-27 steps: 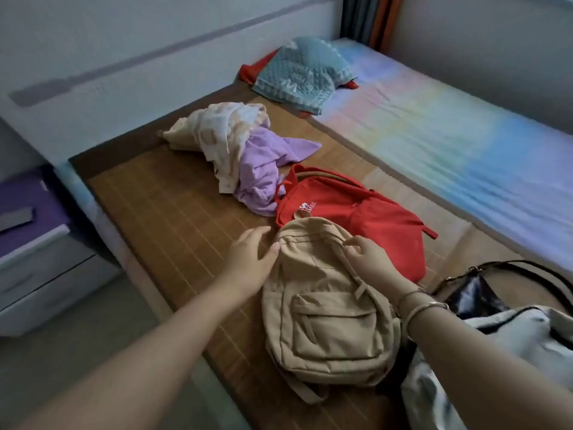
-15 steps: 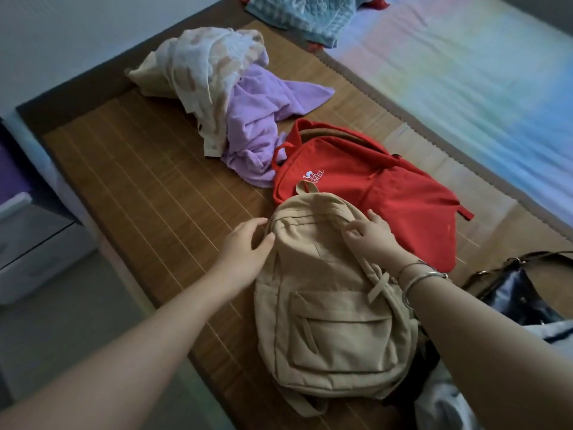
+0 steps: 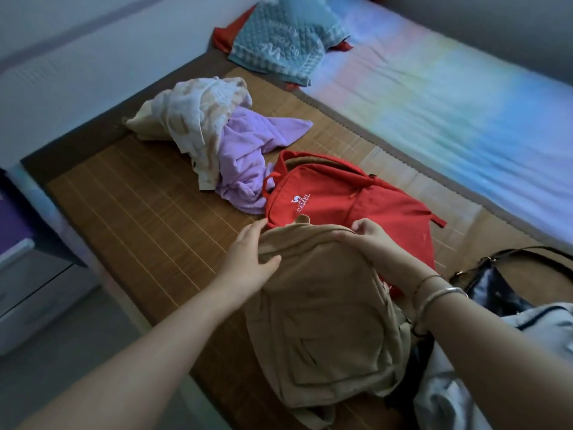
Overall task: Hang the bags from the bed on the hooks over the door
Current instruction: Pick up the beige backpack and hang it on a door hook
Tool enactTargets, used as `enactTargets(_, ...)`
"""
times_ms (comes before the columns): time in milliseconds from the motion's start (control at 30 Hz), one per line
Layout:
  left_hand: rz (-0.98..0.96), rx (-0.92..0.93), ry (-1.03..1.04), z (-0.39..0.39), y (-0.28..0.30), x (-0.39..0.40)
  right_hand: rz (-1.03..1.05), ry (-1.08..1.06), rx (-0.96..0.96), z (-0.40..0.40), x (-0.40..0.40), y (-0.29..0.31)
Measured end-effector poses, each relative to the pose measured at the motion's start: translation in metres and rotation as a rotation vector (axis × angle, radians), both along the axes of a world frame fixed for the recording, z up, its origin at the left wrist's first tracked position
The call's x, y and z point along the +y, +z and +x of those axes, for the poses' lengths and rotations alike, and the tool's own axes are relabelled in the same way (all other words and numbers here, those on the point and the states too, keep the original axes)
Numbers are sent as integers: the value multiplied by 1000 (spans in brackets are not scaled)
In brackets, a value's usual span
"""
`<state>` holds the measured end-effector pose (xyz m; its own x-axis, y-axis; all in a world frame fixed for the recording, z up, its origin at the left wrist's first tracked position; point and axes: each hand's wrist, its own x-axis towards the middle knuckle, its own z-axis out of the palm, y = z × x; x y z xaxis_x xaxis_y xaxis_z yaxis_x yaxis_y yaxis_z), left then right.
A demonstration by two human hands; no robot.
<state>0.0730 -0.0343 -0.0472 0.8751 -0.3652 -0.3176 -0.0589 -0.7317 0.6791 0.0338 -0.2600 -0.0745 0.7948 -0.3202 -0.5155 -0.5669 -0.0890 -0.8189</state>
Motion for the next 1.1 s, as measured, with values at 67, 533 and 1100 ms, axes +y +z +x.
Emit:
enactTargets(67, 57, -39, -96, -2, 11, 3, 140, 81, -51, -15, 9, 32)
enactTargets(533, -215, -89, -750, -54, 172, -3, 41, -444, -432, -181, 87, 240)
enactTargets(1100, -830, 313, -1535, -455, 339, -34, -784, -848, 114, -605, 222, 350)
